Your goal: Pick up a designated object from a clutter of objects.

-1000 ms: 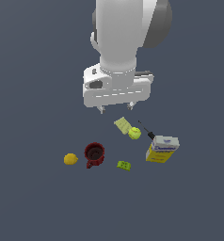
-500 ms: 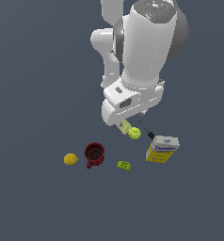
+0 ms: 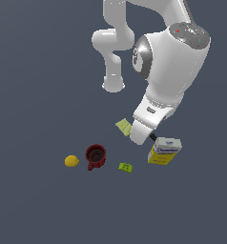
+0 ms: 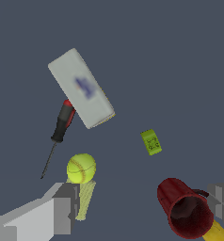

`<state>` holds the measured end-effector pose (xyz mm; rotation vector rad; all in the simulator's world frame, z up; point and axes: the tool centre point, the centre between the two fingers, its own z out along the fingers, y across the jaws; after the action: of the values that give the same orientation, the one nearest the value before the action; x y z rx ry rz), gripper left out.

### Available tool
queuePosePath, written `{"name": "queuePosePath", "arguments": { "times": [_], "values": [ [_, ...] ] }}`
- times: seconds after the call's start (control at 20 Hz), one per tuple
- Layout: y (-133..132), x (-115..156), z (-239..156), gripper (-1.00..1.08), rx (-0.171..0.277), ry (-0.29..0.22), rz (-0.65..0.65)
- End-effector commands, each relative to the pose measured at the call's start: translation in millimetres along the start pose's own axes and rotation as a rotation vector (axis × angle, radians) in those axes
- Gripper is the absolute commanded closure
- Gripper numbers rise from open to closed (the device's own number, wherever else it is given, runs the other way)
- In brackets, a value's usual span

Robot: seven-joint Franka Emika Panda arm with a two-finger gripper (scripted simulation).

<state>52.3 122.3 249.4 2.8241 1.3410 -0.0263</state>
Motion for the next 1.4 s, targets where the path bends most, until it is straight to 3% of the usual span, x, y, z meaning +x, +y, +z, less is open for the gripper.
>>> {"name": "queuePosePath", "arguments": {
  "times": [0.0, 0.65, 1.0, 1.35],
  "values": [
    [-6.8, 14.2, 7.1, -0.92, -0.001, 0.002, -0.094],
    [-41.5, 71.6, 37.8, -0.92, -0.001, 0.017, -0.482],
    [-50.2, 83.6, 44.6, -0.92, 0.000, 0.022, -0.566],
    [-50.8, 84.0, 48.3, -0.92, 0.000, 0.022, -0.569]
  ]
}}
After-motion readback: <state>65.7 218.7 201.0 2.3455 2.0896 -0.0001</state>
